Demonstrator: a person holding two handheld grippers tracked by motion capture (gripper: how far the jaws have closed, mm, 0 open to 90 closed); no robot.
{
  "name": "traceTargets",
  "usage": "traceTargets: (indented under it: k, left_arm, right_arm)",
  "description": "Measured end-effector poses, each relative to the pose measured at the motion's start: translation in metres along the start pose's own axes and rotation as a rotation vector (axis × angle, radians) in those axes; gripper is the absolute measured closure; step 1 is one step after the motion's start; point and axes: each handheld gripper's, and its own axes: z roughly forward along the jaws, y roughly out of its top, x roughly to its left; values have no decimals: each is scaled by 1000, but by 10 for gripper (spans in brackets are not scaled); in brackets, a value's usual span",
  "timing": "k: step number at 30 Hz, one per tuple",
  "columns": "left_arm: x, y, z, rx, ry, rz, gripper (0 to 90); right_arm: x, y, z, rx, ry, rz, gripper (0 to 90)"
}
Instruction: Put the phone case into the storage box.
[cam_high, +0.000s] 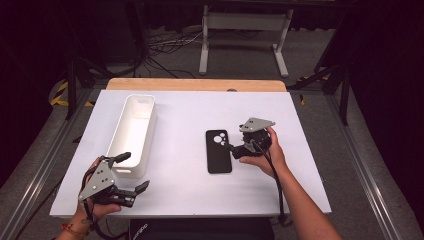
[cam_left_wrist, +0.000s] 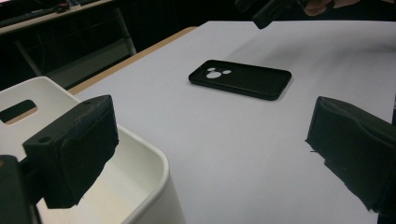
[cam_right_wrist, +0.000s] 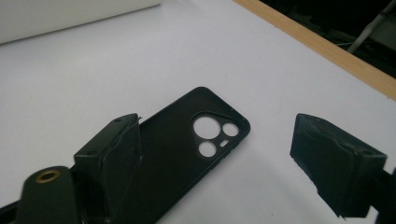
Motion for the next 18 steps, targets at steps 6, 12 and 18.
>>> traceTargets:
  k: [6,12,18]
  left_arm:
    - [0,-1,1,5,-1,6,26]
    - [0,-1,0,6,0,6,27]
    - [0,-1,0,5,-7,4,27]
  right_arm:
    - [-10,8,19,33,-38,25,177]
    - [-15,13,36,83,-51,51,201]
    - [-19,17,50,107,-63,55,209]
